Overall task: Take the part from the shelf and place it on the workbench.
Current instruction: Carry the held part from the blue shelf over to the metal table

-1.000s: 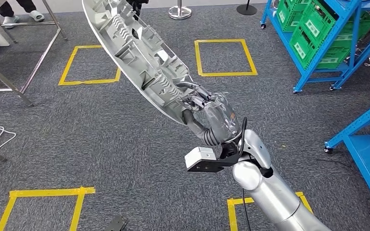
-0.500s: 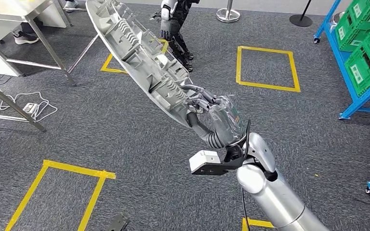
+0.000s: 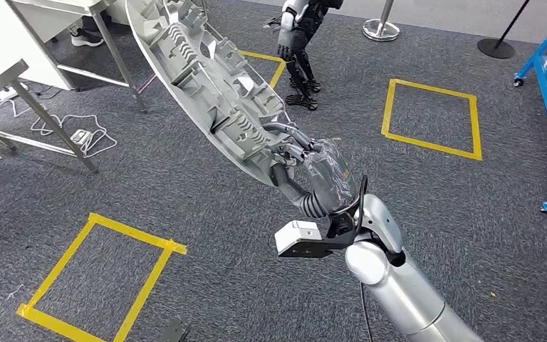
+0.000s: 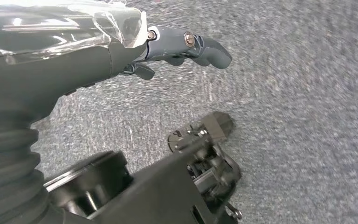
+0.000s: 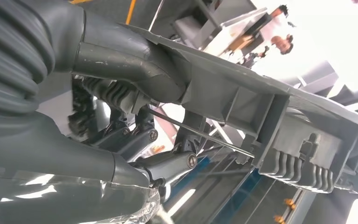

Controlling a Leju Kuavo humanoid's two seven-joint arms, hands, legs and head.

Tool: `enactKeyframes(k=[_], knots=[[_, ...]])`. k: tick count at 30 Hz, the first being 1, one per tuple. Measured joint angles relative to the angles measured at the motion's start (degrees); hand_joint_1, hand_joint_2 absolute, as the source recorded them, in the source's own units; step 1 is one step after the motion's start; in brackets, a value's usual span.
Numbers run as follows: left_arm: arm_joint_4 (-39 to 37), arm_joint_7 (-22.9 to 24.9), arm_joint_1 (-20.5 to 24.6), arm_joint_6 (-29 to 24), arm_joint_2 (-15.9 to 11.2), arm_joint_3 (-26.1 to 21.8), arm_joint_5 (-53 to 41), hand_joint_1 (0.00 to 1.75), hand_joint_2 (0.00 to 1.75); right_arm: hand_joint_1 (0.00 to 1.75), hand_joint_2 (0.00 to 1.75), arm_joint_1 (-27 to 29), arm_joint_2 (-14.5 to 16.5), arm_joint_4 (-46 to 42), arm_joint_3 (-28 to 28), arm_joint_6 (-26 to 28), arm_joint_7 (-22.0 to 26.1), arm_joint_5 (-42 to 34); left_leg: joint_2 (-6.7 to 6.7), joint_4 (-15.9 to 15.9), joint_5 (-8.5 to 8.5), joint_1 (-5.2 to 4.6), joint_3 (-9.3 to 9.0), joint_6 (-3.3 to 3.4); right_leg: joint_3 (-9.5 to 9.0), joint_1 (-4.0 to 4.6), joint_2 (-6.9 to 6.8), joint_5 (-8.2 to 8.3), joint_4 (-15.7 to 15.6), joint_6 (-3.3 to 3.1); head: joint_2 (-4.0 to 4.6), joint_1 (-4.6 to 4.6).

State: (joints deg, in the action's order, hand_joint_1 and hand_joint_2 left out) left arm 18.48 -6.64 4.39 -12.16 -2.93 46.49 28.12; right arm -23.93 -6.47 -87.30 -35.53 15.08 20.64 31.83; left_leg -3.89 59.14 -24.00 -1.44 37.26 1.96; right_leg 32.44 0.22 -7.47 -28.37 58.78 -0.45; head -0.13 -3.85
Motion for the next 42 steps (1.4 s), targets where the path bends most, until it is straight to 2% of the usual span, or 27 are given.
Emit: enactKeyframes(k=[1, 3, 5, 7, 8, 9, 11, 13, 15, 16, 18, 20, 22, 23, 24, 25, 27, 29, 31, 32, 34, 35, 37, 38, 39, 41, 42], knots=[[0.01, -0.02, -0.12, -0.10, 0.05, 0.00, 0.01, 0.00, 1.75, 1.75, 1.75, 0.05, 0.10, -0.07, 0.05, -0.05, 0.01, 0.02, 0.83, -0.50, 0.20, 0.17, -0.44, 0.19, -0.14, -0.05, 0.01, -0.22, 0.02, 0.23, 0.01, 0.02], [0.06, -0.09, -0.17, -0.29, 0.11, -0.02, 0.01, 0.00, 1.75, 1.75, 1.75, 0.14, 0.26, -0.26, 0.20, -0.16, 0.03, 0.07, 2.50, -1.70, 0.80, 0.67, -1.56, 0.75, 0.73, -0.32, 2.86, -1.33, 2.17, 0.33, 0.00, 0.11], [0.16, -0.17, 0.04, -0.39, 0.19, -0.04, 0.01, 0.00, 1.75, 1.75, 1.75, 0.32, 0.07, -0.34, 0.44, -0.23, 0.06, 0.11, 4.30, -2.19, 1.12, 1.01, -1.96, 1.10, 4.46, -0.64, 6.52, -3.82, 8.95, 0.14, -0.01, 0.33], [0.25, -0.18, 0.15, -0.38, 0.28, -0.04, 0.01, 0.00, 1.75, 1.75, 1.75, 0.51, -0.18, -0.33, 0.60, -0.25, 0.08, 0.13, 6.36, -2.17, 1.05, 1.08, -1.98, 1.13, 8.73, -0.87, 7.37, -5.41, 15.54, 0.50, -0.01, 0.45], [0.27, -0.18, 0.12, -0.37, 0.32, -0.04, 0.00, 0.00, 1.75, 1.75, 1.75, 0.57, -0.23, -0.33, 0.61, -0.27, 0.09, 0.14, 7.40, -2.13, 0.99, 1.15, -2.02, 1.05, 9.65, -1.05, 7.42, -4.91, 16.14, 1.01, 0.00, 0.44], [0.27, -0.18, 0.09, -0.37, 0.36, -0.04, -0.01, 0.00, 1.75, 1.75, 1.75, 0.59, -0.24, -0.33, 0.61, -0.30, 0.10, 0.14, 8.45, -1.98, 0.87, 1.30, -2.06, 0.87, 9.28, -1.31, 7.54, -3.36, 14.15, 1.72, 0.00, 0.44], [0.28, -0.18, 0.07, -0.36, 0.39, -0.04, -0.05, 0.00, 1.75, 1.75, 1.75, 0.59, -0.28, -0.32, 0.61, -0.38, 0.10, 0.16, 10.43, -1.27, 0.35, 1.63, -2.00, 0.11, 6.16, -1.91, 8.96, 0.68, 6.17, 2.95, 0.00, 0.49], [0.30, -0.16, 0.01, -0.33, 0.35, -0.04, -0.15, 0.00, 1.75, 1.75, 1.75, 0.54, -0.28, -0.32, 0.61, -0.45, 0.15, 0.20, 11.85, -0.48, -0.20, 1.74, -1.57, -0.75, 3.82, -2.13, 10.26, 2.86, 1.07, 2.70, 0.00, 0.57], [0.29, -0.10, -0.29, -0.23, 0.25, -0.03, -0.36, 0.00, 1.75, 1.75, 1.75, 0.48, -0.22, -0.33, 0.60, -0.55, 0.20, 0.23, 12.69, -0.37, -0.33, 1.86, -1.16, -1.29, 3.43, -1.85, 9.84, 3.07, 0.54, 1.53, -0.01, 0.61], [0.29, -0.05, -0.49, -0.19, 0.12, -0.02, -0.46, 0.00, 1.75, 1.75, 1.75, 0.46, -0.13, -0.33, 0.57, -0.61, 0.21, 0.23, 12.71, -0.37, -0.40, 1.99, -1.03, -1.48, 3.32, -1.82, 9.35, 3.09, 0.48, 1.08, -0.01, 0.61], [0.31, 0.04, -0.66, -0.20, -0.03, -0.01, -0.59, 0.00, 1.75, 1.75, 1.75, 0.46, 0.10, -0.33, 0.54, -0.73, 0.26, 0.21, 10.04, 1.65, -1.66, 1.90, 0.01, -1.99, 2.92, -1.89, 8.25, 2.97, 0.25, 0.22, -0.01, 0.36], [0.34, 0.03, -0.54, -0.40, -0.05, 0.00, -0.63, 0.00, 1.75, 1.75, 1.75, 0.50, 0.23, -0.33, 0.55, -0.82, 0.50, 0.15, 5.92, 8.19, -4.77, 1.85, 3.32, -2.45, 2.56, -1.64, 6.95, 2.65, 0.16, -0.54, -0.01, 0.10], [0.36, -0.08, -0.53, -0.80, -0.13, 0.00, -0.62, 0.00, 1.75, 1.75, 1.75, 0.51, 0.32, -0.33, 0.53, -0.90, 0.87, -0.05, 4.35, 15.29, -7.13, 2.10, 7.27, -2.70, 2.43, -1.29, 5.51, 2.36, 0.17, -0.92, 0.00, 0.08], [0.36, -0.20, -0.58, -1.14, -0.22, -0.01, -0.59, 0.00, 1.75, 1.75, 1.75, 0.49, 0.41, -0.33, 0.51, -0.93, 1.05, -0.22, 4.14, 16.31, -6.90, 2.16, 8.05, -2.73, 2.36, -1.18, 4.81, 2.23, 0.18, -0.98, 0.00, 0.07], [0.37, -0.35, -0.63, -1.53, -0.37, -0.04, -0.51, 0.00, 1.75, 1.75, 1.75, 0.46, 0.55, -0.33, 0.51, -0.94, 1.21, -0.40, 3.91, 15.00, -5.66, 2.17, 7.58, -2.65, 2.23, -1.10, 4.13, 2.08, 0.18, -0.98, 0.00, 0.06], [0.39, -0.52, -0.65, -1.97, -0.60, -0.10, -0.37, 0.00, 1.75, 1.75, 1.75, 0.39, 0.73, -0.33, 0.50, -0.94, 1.37, -0.58, 3.32, 11.57, -3.72, 2.07, 5.86, -2.42, 1.99, -1.00, 3.47, 1.89, 0.17, -0.93, 0.00, 0.05], [0.59, -0.80, -0.59, -2.64, -1.17, -0.36, -0.05, 0.00, 1.75, 1.75, 1.75, 0.13, 1.14, -0.34, 0.52, -0.94, 1.72, -0.94, 0.35, 3.59, -0.69, 1.36, 1.56, -1.56, 1.42, -0.67, 2.23, 1.43, 0.14, -0.67, 0.00, 0.06], [1.05, -0.85, -0.56, -3.08, -1.67, -0.64, 0.09, 0.00, 1.75, 1.75, 1.75, -0.18, 1.45, -0.37, 0.55, -0.94, 2.01, -1.33, -1.24, 0.09, -0.14, 0.63, -0.23, -0.80, 1.06, -0.37, 0.97, 0.99, 0.09, -0.17, 0.00, 0.11], [1.69, -0.52, -0.99, -3.48, -2.04, -0.80, 0.09, 0.00, 1.75, 1.75, 1.75, -0.47, 1.82, -0.39, 0.57, -0.92, 2.30, -1.84, 0.24, -0.45, -0.11, 0.56, -0.53, -0.30, 0.76, -0.22, -0.32, 0.67, -0.16, 0.32, 0.00, 0.13], [2.10, -0.28, -1.39, -3.67, -2.18, -0.85, 0.09, 0.00, 1.75, 1.75, 1.75, -0.63, 2.00, -0.40, 0.59, -0.90, 2.45, -2.11, 1.09, -1.04, 0.15, 0.72, -1.06, -0.05, 0.67, -0.30, 0.28, 0.40, 0.06, 0.50, 0.01, 0.18], [2.82, 0.10, -1.95, -3.92, -2.33, -0.90, 0.08, 0.00, 1.75, 1.75, 1.75, -0.87, 2.15, -0.41, 0.75, -0.82, 2.73, -2.50, 2.77, -2.15, 0.78, 1.23, -2.22, 0.48, 2.06, -0.50, 3.62, -1.17, 3.35, 0.49, 0.00, 0.34], [3.11, 0.24, -2.08, -4.02, -2.31, -0.90, 0.04, 0.00, 1.75, 1.75, 1.75, -0.89, 2.02, -0.36, 0.88, -0.79, 2.83, -2.60, 3.71, -2.37, 0.90, 1.39, -2.37, 0.62, 3.80, -0.69, 5.69, -2.49, 6.86, 0.34, 0.01, 0.49], [3.50, 0.49, -2.29, -4.10, -2.29, -0.89, -0.05, 0.00, 1.75, 1.75, 1.75, -0.80, 1.69, -0.27, 1.09, -0.73, 2.96, -2.67, 5.75, -2.35, 0.87, 1.52, -2.41, 0.73, 8.15, -0.81, 7.20, -4.76, 14.27, 0.41, 0.00, 0.66], [3.62, 0.58, -2.52, -4.11, -2.27, -0.89, -0.10, 0.00, 1.75, 1.75, 1.75, -0.73, 1.54, -0.21, 1.15, -0.71, 2.99, -2.67, 6.81, -2.34, 0.81, 1.56, -2.47, 0.69, 9.45, -0.92, 7.34, -4.80, 15.88, 0.77, 0.00, 0.67], [3.68, 0.64, -2.79, -4.11, -2.27, -0.88, -0.13, 0.00, 1.75, 1.75, 1.75, -0.68, 1.44, -0.16, 1.18, -0.70, 3.01, -2.67, 7.85, -2.28, 0.71, 1.62, -2.56, 0.57, 9.54, -1.10, 7.42, -3.79, 15.04, 1.33, 0.00, 0.67], [3.75, 0.69, -3.23, -4.10, -2.28, -0.87, -0.19, 0.00, 1.75, 1.75, 1.75, -0.59, 1.24, -0.04, 1.28, -0.69, 3.01, -2.67, 9.85, -1.83, 0.31, 1.85, -2.62, 0.03, 6.72, -1.79, 8.74, 0.20, 7.49, 2.68, -0.01, 0.70], [3.77, 0.72, -3.35, -4.09, -2.32, -0.87, -0.27, 0.00, 1.75, 1.75, 1.75, -0.56, 1.15, 0.04, 1.33, -0.66, 3.02, -2.67, 10.80, -1.39, 0.02, 1.86, -2.42, -0.39, 5.08, -2.06, 9.86, 1.93, 3.73, 2.90, -0.01, 0.76]])
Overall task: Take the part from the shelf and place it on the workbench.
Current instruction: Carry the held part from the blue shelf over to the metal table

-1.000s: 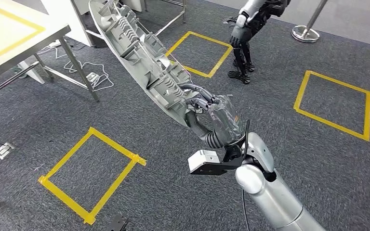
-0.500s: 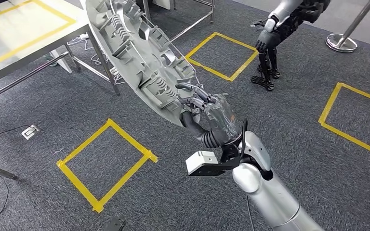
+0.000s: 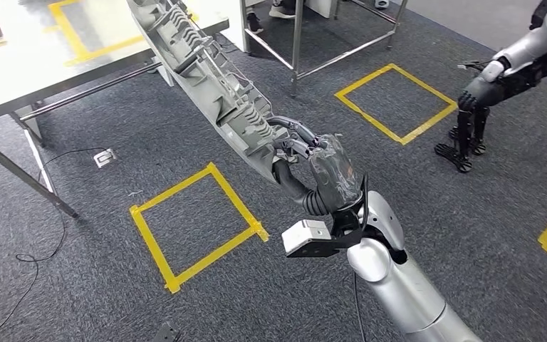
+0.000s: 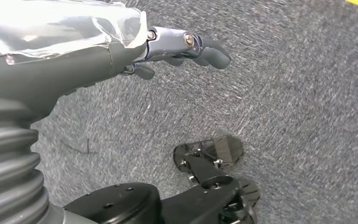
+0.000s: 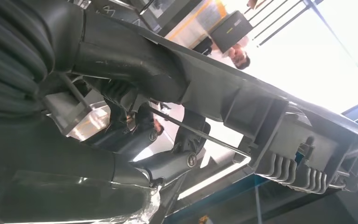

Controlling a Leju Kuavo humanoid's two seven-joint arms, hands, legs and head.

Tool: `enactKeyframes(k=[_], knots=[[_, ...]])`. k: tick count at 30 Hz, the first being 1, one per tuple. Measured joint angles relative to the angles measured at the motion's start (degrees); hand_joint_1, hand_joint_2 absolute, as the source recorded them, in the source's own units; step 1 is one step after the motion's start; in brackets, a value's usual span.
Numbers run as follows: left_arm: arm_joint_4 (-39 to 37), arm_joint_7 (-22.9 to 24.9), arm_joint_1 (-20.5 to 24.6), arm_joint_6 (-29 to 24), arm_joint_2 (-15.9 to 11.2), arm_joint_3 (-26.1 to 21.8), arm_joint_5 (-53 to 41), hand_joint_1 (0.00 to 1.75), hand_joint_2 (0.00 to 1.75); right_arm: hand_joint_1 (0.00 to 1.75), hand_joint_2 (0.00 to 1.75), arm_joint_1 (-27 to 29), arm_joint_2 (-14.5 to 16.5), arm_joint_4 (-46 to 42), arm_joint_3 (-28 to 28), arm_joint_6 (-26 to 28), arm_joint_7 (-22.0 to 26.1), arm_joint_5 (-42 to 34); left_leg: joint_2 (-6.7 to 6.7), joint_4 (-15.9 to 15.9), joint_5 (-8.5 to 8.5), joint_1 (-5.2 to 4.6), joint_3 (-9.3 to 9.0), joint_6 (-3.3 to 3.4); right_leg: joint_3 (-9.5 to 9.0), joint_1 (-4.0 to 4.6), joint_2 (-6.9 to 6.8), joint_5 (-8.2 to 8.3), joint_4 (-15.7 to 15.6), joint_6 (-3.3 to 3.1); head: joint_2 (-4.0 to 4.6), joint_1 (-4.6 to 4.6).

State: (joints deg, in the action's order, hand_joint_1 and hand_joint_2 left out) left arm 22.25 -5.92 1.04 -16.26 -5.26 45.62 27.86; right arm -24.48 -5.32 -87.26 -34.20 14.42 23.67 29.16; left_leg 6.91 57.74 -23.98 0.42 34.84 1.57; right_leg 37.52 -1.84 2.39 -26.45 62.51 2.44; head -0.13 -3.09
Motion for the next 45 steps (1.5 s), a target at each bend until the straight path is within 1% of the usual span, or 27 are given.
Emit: enactKeyframes(k=[2, 4, 6, 8, 10, 11, 12, 13, 15, 17, 18, 20, 22, 24, 26, 27, 29, 30, 32, 34, 35, 37, 39, 41, 42, 43, 45], knots=[[0.04, 0.10, -0.25, 0.07, -0.16, 0.02, -0.22, 0.00, 1.75, 1.75, 1.75, 0.08, -0.13, 0.13, 0.12, 0.09, 0.07, -0.02, 1.35, 0.59, -0.40, -0.02, 0.58, -0.66, -1.59, -0.14, 1.47, 1.48, -3.51, -0.61, 0.00, 0.06], [0.06, 0.21, -0.66, 0.15, -0.43, 0.06, -0.36, 0.00, 1.75, 1.75, 1.75, 0.10, -0.03, 0.19, 0.16, 0.16, 0.11, -0.04, 2.15, 0.67, -0.50, 0.12, 0.91, -1.05, -1.73, 0.05, 0.59, 1.44, -3.45, -1.68, 0.00, 0.05], [0.17, 0.27, -0.96, 0.30, -0.62, 0.15, -0.45, 0.00, 1.75, 1.75, 1.75, 0.03, 0.22, 0.20, 0.14, 0.17, 0.11, -0.06, -0.43, 2.09, -1.40, 0.02, 1.56, -1.55, -2.08, 0.02, -0.54, 1.27, -3.58, -2.48, 0.01, -0.17], [0.36, 0.32, -0.83, 0.42, -0.75, 0.24, -0.66, 0.00, 1.75, 1.75, 1.75, 0.01, 0.32, 0.22, 0.26, 0.28, 0.11, -0.21, -4.79, 7.58, -4.17, -0.05, 4.23, -2.03, -2.51, 0.22, -1.90, 0.92, -3.65, -3.24, 0.01, -0.48], [0.51, 0.38, -0.60, 0.42, -0.86, 0.36, -0.88, 0.00, 1.75, 1.75, 1.75, 0.04, 0.29, 0.31, 0.43, 0.48, 0.11, -0.46, -6.44, 15.14, -6.98, 0.22, 8.37, -2.29, -2.80, 0.54, -3.42, 0.55, -3.64, -3.72, 0.01, -0.56], [0.60, 0.43, -0.57, 0.33, -0.86, 0.45, -0.97, 0.00, 1.75, 1.75, 1.75, 0.05, 0.29, 0.38, 0.47, 0.56, 0.11, -0.56, -6.63, 17.24, -7.19, 0.31, 9.70, -2.34, -2.95, 0.63, -4.17, 0.36, -3.63, -3.85, 0.00, -0.57], [0.69, 0.49, -0.56, 0.17, -0.85, 0.55, -1.05, 0.00, 1.75, 1.75, 1.75, 0.06, 0.29, 0.43, 0.48, 0.61, 0.11, -0.61, -6.79, 17.05, -6.25, 0.35, 9.87, -2.33, -3.15, 0.71, -4.91, 0.17, -3.63, -3.88, 0.00, -0.57], [0.80, 0.57, -0.55, -0.06, -0.84, 0.63, -1.17, 0.00, 1.75, 1.75, 1.75, 0.07, 0.29, 0.45, 0.48, 0.64, 0.10, -0.63, -7.17, 14.44, -4.40, 0.33, 8.71, -2.19, -3.43, 0.78, -5.59, -0.06, -3.64, -3.82, 0.00, -0.59], [0.93, 0.69, -0.36, -0.46, -0.89, 0.74, -1.46, 0.00, 1.75, 1.75, 1.75, 0.08, 0.29, 0.46, 0.50, 0.73, 0.09, -0.63, -9.62, 6.24, -0.59, -0.19, 4.49, -1.45, -4.15, 1.06, -6.87, -0.62, -3.66, -3.52, 0.00, -0.56], [1.09, 0.80, 0.00, -0.56, -0.95, 0.84, -1.69, 0.00, 1.75, 1.75, 1.75, 0.12, 0.22, 0.46, 0.56, 0.99, 0.06, -0.64, -11.51, 1.68, 0.53, -0.92, 2.09, -0.70, -4.60, 1.39, -8.00, -1.09, -3.69, -3.03, 0.00, -0.54], [1.16, 0.84, 0.15, -0.56, -0.97, 0.87, -1.75, 0.00, 1.75, 1.75, 1.75, 0.17, 0.19, 0.46, 0.58, 1.15, 0.03, -0.64, -11.47, 1.30, 0.27, -1.20, 2.02, -0.48, -4.73, 1.51, -8.62, -1.27, -3.78, -2.74, 0.00, -0.53], [1.26, 0.90, 0.22, -0.50, -0.97, 0.93, -1.85, 0.00, 1.75, 1.75, 1.75, 0.29, 0.19, 0.40, 0.61, 1.35, -0.07, -0.60, -9.86, 0.66, 0.50, -1.06, 1.76, 0.02, -5.02, 1.49, -9.27, -1.62, -3.87, -2.21, 0.00, -0.54], [1.33, 0.95, 0.45, -0.42, -0.92, 0.97, -1.86, 0.00, 1.75, 1.75, 1.75, 0.41, 0.18, 0.32, 0.64, 1.38, -0.14, -0.54, -8.25, -0.28, 1.01, -0.56, 1.10, 0.67, -3.90, 1.35, -6.83, -3.00, -1.30, -2.11, 0.00, -0.44], [1.38, 0.92, 0.94, -0.36, -0.81, 0.97, -1.68, 0.00, 1.75, 1.75, 1.75, 0.51, -0.03, 0.36, 0.68, 1.37, -0.16, -0.51, -6.49, -0.61, 1.23, -0.23, 0.85, 1.05, -0.09, 1.11, -3.56, -5.82, 5.93, -2.35, 0.00, -0.21], [1.37, 0.84, 1.13, -0.25, -0.68, 0.96, -1.39, 0.00, 1.75, 1.75, 1.75, 0.54, -0.22, 0.53, 0.64, 1.33, -0.17, -0.50, -4.52, -0.58, 1.15, -0.20, 0.83, 1.09, 3.77, 0.92, -2.63, -7.49, 12.26, -2.08, 0.01, -0.08], [1.37, 0.80, 1.08, -0.17, -0.61, 0.96, -1.25, 0.00, 1.75, 1.75, 1.75, 0.51, -0.23, 0.62, 0.60, 1.29, -0.18, -0.50, -3.52, -0.54, 1.09, -0.16, 0.80, 1.02, 4.43, 0.78, -2.55, -6.95, 12.54, -1.61, 0.01, -0.09], [1.36, 0.71, 0.96, -0.05, -0.47, 0.96, -1.05, 0.00, 1.75, 1.75, 1.75, 0.35, -0.22, 0.76, 0.53, 1.24, -0.21, -0.50, -1.48, -0.21, 0.82, 0.03, 0.75, 0.62, 2.41, 0.33, -1.67, -3.18, 6.30, -0.35, 0.00, -0.08], [1.35, 0.67, 0.93, 0.00, -0.41, 0.96, -1.02, 0.00, 1.75, 1.75, 1.75, 0.24, -0.22, 0.85, 0.51, 1.22, -0.23, -0.50, -0.51, 0.15, 0.58, 0.08, 0.84, 0.27, 0.73, 0.05, -0.34, -1.16, 2.18, 0.03, 0.00, -0.04], [1.32, 0.62, 0.82, 0.08, -0.36, 0.95, -0.95, 0.00, 1.75, 1.75, 1.75, 0.09, -0.15, 0.98, 0.46, 1.20, -0.23, -0.51, 0.95, 0.75, 0.17, 0.11, 1.23, -0.45, -1.46, -0.17, 1.38, 1.05, -2.85, -0.34, 0.00, -0.01], [1.25, 0.60, 0.46, 0.14, -0.38, 0.94, -0.88, 0.00, 1.75, 1.75, 1.75, -0.03, 0.03, 1.06, 0.41, 1.17, -0.23, -0.52, 1.94, 0.79, 0.06, 0.26, 1.57, -1.06, -1.84, 0.13, 0.80, 1.18, -3.36, -1.46, 0.00, 0.00], [1.21, 0.58, 0.24, 0.15, -0.44, 0.95, -0.88, 0.00, 1.75, 1.75, 1.75, -0.11, 0.19, 1.07, 0.38, 1.16, -0.24, -0.52, 1.87, 0.84, -0.05, 0.36, 1.73, -1.34, -2.00, 0.15, 0.26, 1.15, -3.43, -1.88, 0.00, 0.02], [1.15, 0.59, 0.09, 0.15, -0.46, 0.95, -0.90, 0.00, 1.75, 1.75, 1.75, -0.25, 0.49, 1.08, 0.33, 1.15, -0.25, -0.52, -1.07, 2.85, -1.25, 0.22, 2.73, -1.96, -2.51, 0.03, -0.93, 0.95, -3.63, -2.68, 0.01, -0.32], [1.14, 0.60, 0.37, 0.26, -0.40, 0.94, -0.91, 0.00, 1.75, 1.75, 1.75, -0.28, 0.61, 1.08, 0.40, 1.14, -0.25, -0.50, -5.27, 9.38, -4.27, 0.21, 5.98, -2.45, -2.98, 0.27, -2.13, 0.55, -3.69, -3.37, 0.01, -0.70], [1.14, 0.61, 0.62, 0.51, -0.33, 0.94, -0.91, 0.00, 1.75, 1.75, 1.75, -0.27, 0.58, 1.08, 0.48, 1.14, -0.24, -0.42, -6.73, 16.29, -6.43, 0.50, 9.77, -2.66, -3.26, 0.60, -3.15, 0.23, -3.68, -3.70, 0.00, -0.73], [1.14, 0.61, 0.65, 0.61, -0.31, 0.94, -0.91, 0.00, 1.75, 1.75, 1.75, -0.27, 0.57, 1.08, 0.49, 1.14, -0.23, -0.38, -6.86, 17.09, -6.00, 0.57, 10.37, -2.65, -3.42, 0.70, -3.53, 0.07, -3.67, -3.73, 0.00, -0.74], [1.14, 0.61, 0.66, 0.64, -0.29, 0.94, -0.91, 0.00, 1.75, 1.75, 1.75, -0.27, 0.57, 1.08, 0.49, 1.14, -0.22, -0.35, -6.88, 15.49, -4.52, 0.59, 9.69, -2.51, -3.65, 0.80, -3.79, -0.10, -3.68, -3.72, 0.00, -0.74], [1.13, 0.61, 0.75, 0.65, -0.38, 0.93, -0.91, 0.00, 1.75, 1.75, 1.75, -0.28, 0.58, 1.08, 0.50, 1.14, -0.18, -0.32, -7.19, 7.80, -0.70, 0.34, 5.72, -1.73, -4.27, 0.95, -4.10, -0.47, -3.72, -3.61, 0.00, -0.71]])
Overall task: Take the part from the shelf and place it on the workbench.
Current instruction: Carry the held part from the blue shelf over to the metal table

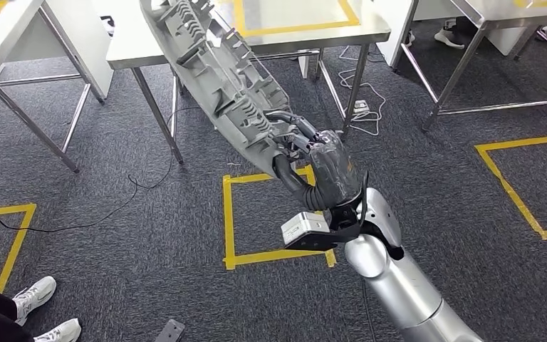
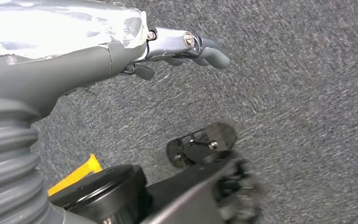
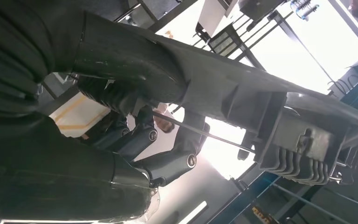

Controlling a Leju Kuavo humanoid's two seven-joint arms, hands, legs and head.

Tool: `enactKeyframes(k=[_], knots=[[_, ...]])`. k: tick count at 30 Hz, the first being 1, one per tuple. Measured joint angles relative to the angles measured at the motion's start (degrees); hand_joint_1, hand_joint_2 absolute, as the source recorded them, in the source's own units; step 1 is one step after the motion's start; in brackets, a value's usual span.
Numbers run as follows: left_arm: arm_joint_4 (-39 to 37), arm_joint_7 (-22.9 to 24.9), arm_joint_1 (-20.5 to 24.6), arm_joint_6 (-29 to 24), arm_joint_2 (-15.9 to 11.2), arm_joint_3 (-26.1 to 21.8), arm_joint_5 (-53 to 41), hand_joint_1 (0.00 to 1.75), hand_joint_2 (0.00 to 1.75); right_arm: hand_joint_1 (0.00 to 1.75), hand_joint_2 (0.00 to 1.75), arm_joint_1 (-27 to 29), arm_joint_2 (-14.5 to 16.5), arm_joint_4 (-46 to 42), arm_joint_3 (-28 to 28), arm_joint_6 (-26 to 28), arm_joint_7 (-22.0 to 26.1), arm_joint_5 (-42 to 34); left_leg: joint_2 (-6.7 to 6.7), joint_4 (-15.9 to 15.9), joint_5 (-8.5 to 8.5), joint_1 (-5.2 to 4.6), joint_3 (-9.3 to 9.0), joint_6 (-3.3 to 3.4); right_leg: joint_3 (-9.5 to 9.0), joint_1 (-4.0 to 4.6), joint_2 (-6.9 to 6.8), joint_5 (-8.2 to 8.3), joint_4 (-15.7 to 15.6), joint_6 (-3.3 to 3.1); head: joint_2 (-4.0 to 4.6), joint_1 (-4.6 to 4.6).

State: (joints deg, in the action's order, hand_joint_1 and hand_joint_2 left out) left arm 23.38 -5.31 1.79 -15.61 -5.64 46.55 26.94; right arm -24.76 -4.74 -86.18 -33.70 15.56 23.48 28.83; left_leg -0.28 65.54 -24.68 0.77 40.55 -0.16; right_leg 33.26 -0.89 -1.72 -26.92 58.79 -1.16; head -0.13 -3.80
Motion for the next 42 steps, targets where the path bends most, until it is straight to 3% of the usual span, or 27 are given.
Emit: enactKeyframes(k=[2, 4, 7, 8, 10, 12, 13, 15, 16, 18, 19, 21, 29, 34, 36, 38, 40, 42], knots=[[-0.03, -0.02, 0.21, 0.01, -0.07, -0.01, -0.03, 0.00, 1.75, 1.75, 1.75, -0.05, 0.02, 0.00, 0.02, -0.02, 0.11, 0.09, -0.54, -5.61, 1.47, -0.59, -3.09, 0.90, -0.26, 0.23, -0.19, -0.24, -0.08, 0.31, 0.01, 0.04], [-0.12, -0.04, 0.34, 0.02, -0.07, -0.01, -0.05, 0.00, 1.75, 1.75, 1.75, -0.07, 0.03, -0.02, 0.03, -0.06, 0.20, 0.26, -0.62, -6.70, 1.20, -1.05, -3.77, 1.36, -0.29, 0.28, -0.42, -0.29, -0.33, 0.88, 0.00, 0.04], [-0.23, -0.08, 0.41, 0.02, -0.04, -0.02, -0.09, 0.00, 1.75, 1.75, 1.75, -0.05, 0.03, -0.16, 0.11, -0.17, 0.20, 0.51, -0.11, -8.58, 1.82, -0.58, -5.15, 2.10, 0.21, 0.22, -0.02, -1.19, 0.84, 1.41, 0.00, 0.16], [-0.25, -0.10, 0.52, 0.02, 0.03, -0.02, -0.11, 0.00, 1.75, 1.75, 1.75, -0.05, -0.03, -0.21, 0.17, -0.20, 0.20, 0.55, 0.09, -9.20, 2.04, -0.37, -5.60, 2.32, 1.42, 0.17, 0.46, -2.21, 3.22, 1.35, 0.00, 0.25], [-0.27, -0.13, 0.77, 0.02, 0.21, -0.02, -0.12, 0.00, 1.75, 1.75, 1.75, -0.01, -0.22, -0.21, 0.28, -0.25, 0.21, 0.56, 0.60, -9.43, 2.06, -0.35, -5.78, 2.51, 5.54, -0.02, 1.29, -4.86, 10.81, 1.23, 0.00, 0.37], [-0.29, -0.13, 0.81, 0.05, 0.38, -0.01, -0.13, 0.00, 1.75, 1.75, 1.75, 0.10, -0.41, -0.20, 0.34, -0.31, 0.21, 0.57, 1.15, -9.39, 1.90, -0.34, -5.86, 2.46, 8.58, -0.19, 1.47, -5.60, 15.29, 1.77, 0.00, 0.38], [-0.29, -0.13, 0.79, 0.08, 0.48, -0.01, -0.13, 0.00, 1.75, 1.75, 1.75, 0.12, -0.48, -0.20, 0.34, -0.37, 0.21, 0.58, 1.43, -9.33, 1.80, -0.31, -5.96, 2.35, 8.44, -0.31, 1.48, -4.50, 14.16, 2.32, 0.00, 0.38], [-0.29, -0.13, 0.79, 0.15, 0.68, -0.01, -0.13, 0.00, 1.75, 1.75, 1.75, 0.12, -0.55, -0.20, 0.36, -0.48, 0.21, 0.64, 2.00, -8.97, 1.42, -0.23, -6.14, 1.86, 5.29, -0.64, 1.52, -0.60, 6.37, 3.36, 0.00, 0.40], [-0.30, -0.14, 0.80, 0.16, 0.76, -0.02, -0.12, 0.00, 1.75, 1.75, 1.75, 0.09, -0.56, -0.21, 0.36, -0.51, 0.21, 0.67, 2.25, -8.60, 1.14, -0.33, -6.06, 1.49, 3.57, -0.68, 1.59, 1.02, 2.61, 3.42, 0.00, 0.41], [-0.32, -0.17, 0.74, 0.17, 0.78, -0.02, -0.11, 0.00, 1.75, 1.75, 1.75, 0.03, -0.56, -0.25, 0.39, -0.54, 0.21, 0.71, 2.50, -7.98, 0.67, -0.52, -5.73, 0.91, 1.97, -0.64, 1.71, 2.41, -0.86, 2.68, 0.00, 0.40], [-0.33, -0.19, 0.66, 0.13, 0.75, -0.02, -0.10, 0.00, 1.75, 1.75, 1.75, 0.01, -0.56, -0.27, 0.40, -0.55, 0.21, 0.71, 2.51, -7.79, 0.56, -0.61, -5.59, 0.98, 1.91, -0.56, 1.75, 2.49, -0.83, 2.24, 0.00, 0.38], [-0.34, -0.20, 0.52, 0.04, 0.70, -0.02, -0.11, 0.00, 1.75, 1.75, 1.75, 0.00, -0.52, -0.28, 0.42, -0.56, 0.21, 0.71, 2.42, -7.77, 0.54, -0.56, -5.63, 1.44, 1.96, -0.56, 1.82, 2.62, -0.83, 1.95, 0.00, 0.34], [-0.34, -0.07, 0.49, -0.03, 0.77, -0.05, -0.12, 0.00, 1.75, 1.75, 1.75, 0.00, -0.49, -0.28, 0.95, -0.56, 0.14, 0.72, 2.06, -8.37, 0.63, -0.48, -6.08, 1.65, 1.95, -0.23, 2.20, 2.53, -0.81, 1.67, 0.00, 0.34], [-0.32, 0.24, 0.36, 0.00, 0.65, -0.12, 0.01, 0.00, 1.75, 1.75, 1.75, -0.01, -0.40, -0.30, 1.34, -0.56, 0.14, 0.72, 2.04, -8.32, 0.51, -0.49, -6.01, 1.14, 1.85, -0.47, 2.19, 2.64, -1.07, 1.73, 0.00, 0.33], [-0.27, 0.24, 0.29, 0.02, 0.45, -0.16, 0.05, 0.00, 1.75, 1.75, 1.75, 0.00, -0.21, -0.42, 1.39, -0.57, 0.13, 0.72, 1.99, -9.64, 0.89, -0.46, -6.85, 1.62, 1.48, -0.56, 2.15, 2.87, -1.67, 1.96, 0.00, 0.31], [-0.22, 0.23, 0.30, 0.02, 0.39, -0.18, 0.06, 0.00, 1.75, 1.75, 1.75, -0.08, -0.07, -0.54, 1.46, -0.58, 0.11, 0.72, 1.86, -11.90, 1.80, -0.09, -8.36, 2.30, 2.32, -0.32, 2.06, 1.97, 0.20, 1.91, 0.01, 0.43], [-0.21, 0.24, 0.36, 0.01, 0.47, -0.21, 0.08, 0.00, 1.75, 1.75, 1.75, -0.12, -0.12, -0.57, 1.55, -0.58, 0.10, 0.72, 1.74, -12.73, 2.17, 0.24, -8.98, 2.42, 5.84, -0.53, 2.00, -0.85, 7.01, 1.85, 0.00, 0.56], [-0.21, 0.24, 0.31, -0.01, 0.67, -0.22, 0.07, 0.00, 1.75, 1.75, 1.75, 0.05, -0.24, -0.57, 1.61, -0.58, 0.11, 0.72, 1.73, -12.60, 1.97, 0.44, -9.01, 2.10, 9.31, -0.98, 1.98, -2.80, 13.32, 2.50, 0.00, 0.57]])
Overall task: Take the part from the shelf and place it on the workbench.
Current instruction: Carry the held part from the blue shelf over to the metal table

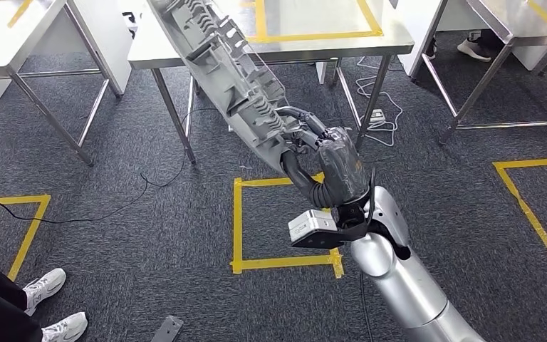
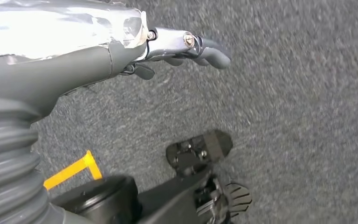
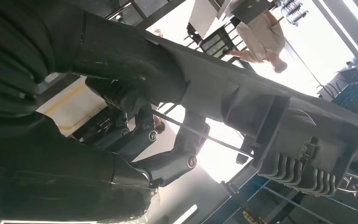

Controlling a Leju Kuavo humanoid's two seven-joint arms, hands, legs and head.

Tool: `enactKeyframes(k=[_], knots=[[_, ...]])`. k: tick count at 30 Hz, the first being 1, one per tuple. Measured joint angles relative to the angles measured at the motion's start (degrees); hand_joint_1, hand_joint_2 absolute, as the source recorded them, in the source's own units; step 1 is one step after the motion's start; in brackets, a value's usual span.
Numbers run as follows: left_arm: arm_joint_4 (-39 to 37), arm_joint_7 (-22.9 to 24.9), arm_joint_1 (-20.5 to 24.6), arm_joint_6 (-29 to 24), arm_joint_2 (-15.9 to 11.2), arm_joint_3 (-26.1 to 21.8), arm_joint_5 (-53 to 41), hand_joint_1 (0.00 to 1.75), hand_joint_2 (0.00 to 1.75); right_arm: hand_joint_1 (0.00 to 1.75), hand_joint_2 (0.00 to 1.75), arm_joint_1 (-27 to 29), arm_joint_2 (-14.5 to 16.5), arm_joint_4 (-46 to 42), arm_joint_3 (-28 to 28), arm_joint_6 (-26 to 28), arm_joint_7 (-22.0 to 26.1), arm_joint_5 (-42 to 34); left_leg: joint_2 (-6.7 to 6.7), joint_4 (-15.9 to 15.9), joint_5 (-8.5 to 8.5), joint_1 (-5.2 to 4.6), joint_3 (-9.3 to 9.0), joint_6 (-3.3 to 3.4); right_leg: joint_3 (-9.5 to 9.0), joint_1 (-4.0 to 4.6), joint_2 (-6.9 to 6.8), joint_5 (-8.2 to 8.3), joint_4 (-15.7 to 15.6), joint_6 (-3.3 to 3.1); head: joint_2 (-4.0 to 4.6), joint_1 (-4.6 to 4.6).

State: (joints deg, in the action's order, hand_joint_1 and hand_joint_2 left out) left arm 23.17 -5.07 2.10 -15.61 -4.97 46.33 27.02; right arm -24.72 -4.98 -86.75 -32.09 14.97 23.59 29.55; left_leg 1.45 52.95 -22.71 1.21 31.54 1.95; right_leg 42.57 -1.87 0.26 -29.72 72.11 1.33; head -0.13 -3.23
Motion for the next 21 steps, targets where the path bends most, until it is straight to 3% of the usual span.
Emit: enactKeyframes(k=[1, 2, 4, 5, 7, 8, 10, 11, 13, 15, 16, 17, 19, 21], knots=[[0.00, 0.00, -0.05, -0.01, 0.15, 0.01, -0.03, 0.00, 1.75, 1.75, 1.75, 0.09, -0.07, 0.00, 0.01, -0.01, 0.00, 0.00, 0.05, 0.19, -0.20, 0.20, -0.03, -0.32, 0.29, -0.29, -0.02, 0.37, 0.28, 0.70, 0.00, -0.01], [0.00, 0.00, -0.08, -0.03, 0.30, 0.02, -0.04, 0.00, 1.75, 1.75, 1.75, 0.14, -0.13, 0.00, 0.01, -0.01, 0.00, 0.00, 0.14, 0.63, -0.55, 0.51, -0.02, -0.81, -0.79, -0.64, -0.05, 1.71, -2.02, 1.63, 0.00, -0.01], [-0.01, 0.00, -0.07, -0.10, 0.38, 0.01, -0.09, 0.00, 1.75, 1.75, 1.75, 0.18, -0.24, 0.02, -0.01, -0.02, -0.01, 0.00, 0.36, 2.39, -1.80, 0.99, 0.42, -2.25, -4.63, -1.29, 0.01, 4.62, -9.31, 3.25, 0.00, 0.14], [0.01, 0.01, -0.07, -0.13, 0.36, -0.01, -0.10, 0.00, 1.75, 1.75, 1.75, 0.23, -0.25, 0.00, -0.01, -0.02, 0.02, 0.00, 0.43, 3.56, -2.56, 1.08, 0.84, -2.94, -5.90, -1.42, 0.16, 5.26, -11.68, 3.15, 0.00, 0.26], [0.05, 0.03, -0.12, -0.17, 0.17, -0.03, -0.11, 0.00, 1.75, 1.75, 1.75, 0.42, -0.23, -0.03, -0.02, -0.04, 0.03, 0.02, 0.54, 4.93, -3.50, 1.05, 1.52, -3.69, -6.23, -1.21, 0.51, 4.81, -12.07, 1.63, 0.01, 0.27], [0.07, 0.04, -0.18, -0.17, 0.17, -0.03, -0.11, 0.00, 1.75, 1.75, 1.75, 0.51, -0.21, -0.07, -0.02, -0.05, 0.03, 0.02, 0.56, 5.17, -3.68, 1.23, 1.60, -3.76, -6.13, -1.18, 0.55, 4.63, -11.98, 0.76, 0.01, 0.15], [0.06, 0.04, -0.22, -0.17, 0.06, -0.04, -0.14, 0.00, 1.75, 1.75, 1.75, 0.61, -0.21, -0.08, -0.02, -0.07, 0.01, 0.03, 0.06, 5.98, -4.24, 1.53, 2.01, -3.86, -6.36, -1.02, 0.56, 4.40, -11.88, -0.10, 0.00, -0.08], [0.06, 0.03, -0.18, -0.17, 0.05, -0.04, -0.16, 0.00, 1.75, 1.75, 1.75, 0.62, -0.20, -0.08, -0.01, -0.07, 0.01, 0.03, -0.39, 7.71, -5.09, 1.61, 2.86, -3.89, -6.55, -0.92, 0.54, 4.27, -11.89, -0.39, 0.00, -0.15], [0.07, 0.03, -0.10, -0.17, 0.08, -0.04, -0.20, 0.00, 1.75, 1.75, 1.75, 0.64, -0.20, -0.08, 0.01, -0.07, 0.01, 0.04, -1.21, 14.75, -7.95, 1.59, 6.61, -3.86, -6.88, -0.51, 0.49, 3.93, -11.91, -0.90, 0.00, -0.26], [0.06, 0.04, -0.14, -0.17, 0.08, -0.04, -0.20, 0.00, 1.75, 1.75, 1.75, 0.66, -0.20, -0.07, 0.01, -0.07, 0.01, 0.04, -1.36, 21.71, -9.61, 1.42, 11.04, -3.49, -7.16, 0.10, 0.47, 3.59, -11.90, -1.37, 0.00, -0.27], [0.06, 0.04, -0.16, -0.17, 0.08, -0.04, -0.20, 0.00, 1.75, 1.75, 1.75, 0.67, -0.20, -0.07, 0.01, -0.07, 0.01, 0.04, -1.36, 22.60, -8.91, 1.22, 12.10, -3.05, -7.41, 0.44, 0.49, 3.39, -11.90, -1.58, 0.01, -0.27], [0.06, 0.04, -0.16, -0.17, 0.08, -0.04, -0.20, 0.00, 1.75, 1.75, 1.75, 0.67, -0.20, -0.07, 0.01, -0.07, 0.01, 0.04, -1.35, 21.07, -7.07, 0.87, 11.93, -2.35, -7.77, 0.77, 0.52, 3.17, -11.91, -1.76, 0.01, -0.27], [0.05, 0.04, -0.12, -0.17, -0.02, -0.05, -0.23, 0.00, 1.75, 1.75, 1.75, 0.63, -0.19, -0.07, 0.01, -0.07, 0.01, 0.04, -1.41, 14.01, -2.42, -0.24, 9.26, -0.18, -8.65, 1.23, 0.52, 2.65, -12.05, -2.01, 0.01, -0.23], [0.04, 0.04, -0.07, -0.22, -0.25, -0.10, -0.28, 0.00, 1.75, 1.75, 1.75, 0.54, -0.19, -0.08, 0.03, -0.07, 0.02, 0.02, -1.62, 8.87, -0.36, -1.42, 7.01, 1.77, -9.11, 1.27, 0.47, 2.35, -12.39, -1.92, 0.01, 0.08]])
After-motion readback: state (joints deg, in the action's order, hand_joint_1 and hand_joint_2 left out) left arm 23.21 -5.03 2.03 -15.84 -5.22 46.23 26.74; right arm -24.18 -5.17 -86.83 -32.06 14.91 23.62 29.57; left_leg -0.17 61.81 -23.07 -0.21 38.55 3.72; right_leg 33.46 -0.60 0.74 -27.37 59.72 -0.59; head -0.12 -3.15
